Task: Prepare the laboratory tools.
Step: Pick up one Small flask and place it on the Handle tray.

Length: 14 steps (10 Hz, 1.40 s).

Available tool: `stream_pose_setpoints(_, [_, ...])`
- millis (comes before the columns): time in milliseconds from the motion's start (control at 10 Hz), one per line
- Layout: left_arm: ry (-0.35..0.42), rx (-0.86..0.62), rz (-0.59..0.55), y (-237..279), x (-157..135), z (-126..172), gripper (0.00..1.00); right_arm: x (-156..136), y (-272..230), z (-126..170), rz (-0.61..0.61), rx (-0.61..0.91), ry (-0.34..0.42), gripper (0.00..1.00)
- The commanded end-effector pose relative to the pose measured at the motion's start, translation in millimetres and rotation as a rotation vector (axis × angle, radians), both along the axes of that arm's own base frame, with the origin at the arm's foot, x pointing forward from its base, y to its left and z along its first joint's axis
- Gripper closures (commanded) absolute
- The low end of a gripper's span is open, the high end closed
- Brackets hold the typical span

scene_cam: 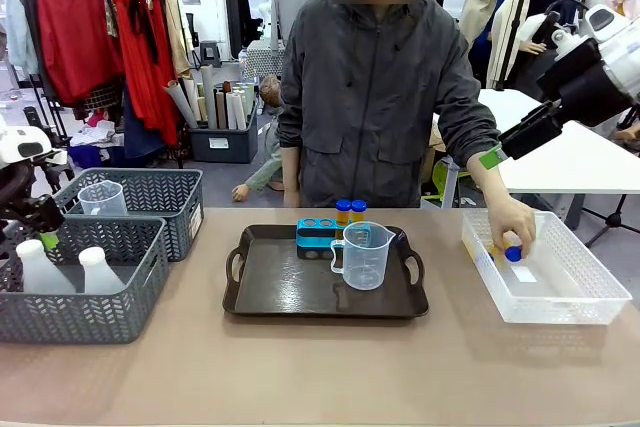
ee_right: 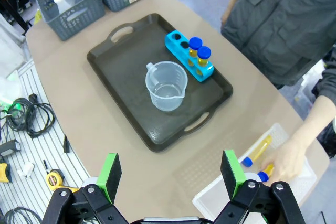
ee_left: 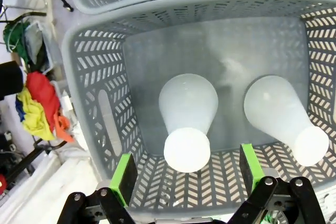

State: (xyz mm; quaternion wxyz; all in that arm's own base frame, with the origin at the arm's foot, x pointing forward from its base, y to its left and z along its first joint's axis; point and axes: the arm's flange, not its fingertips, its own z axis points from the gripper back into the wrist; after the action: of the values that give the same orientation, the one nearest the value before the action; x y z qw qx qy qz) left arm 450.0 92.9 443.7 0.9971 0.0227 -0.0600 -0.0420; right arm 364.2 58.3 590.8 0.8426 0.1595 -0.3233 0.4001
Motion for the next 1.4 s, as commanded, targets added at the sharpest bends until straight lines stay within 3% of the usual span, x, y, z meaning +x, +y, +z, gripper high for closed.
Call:
stream_pose_setpoints(0, [-0.009, -0.028, -0.017, 9, -2, -10, 0.00, 1, 1, 1, 0.007, 0.024, 0.002, 0.00])
stream_pose_setpoints(200, [-0.004, -0.019, -0.016, 11, -1, -16, 0.03, 1, 1, 1, 0.007, 0.024, 0.002, 0.00])
stream_pose_setpoints(700, [0.003, -0.030, -0.019, 13, 2, -25, 0.99, 1, 1, 1, 0.007, 0.024, 0.002, 0.00])
stream_pose_setpoints(1000, [0.003, -0.040, -0.029, 13, 1, -25, 1.00, 1, 1, 1, 0.007, 0.024, 0.002, 0.00])
stream_pose_setpoints(1300, [-0.024, -0.044, -0.055, 8, -8, 2, 1.00, 1, 1, 1, 0.007, 0.024, 0.002, 0.00])
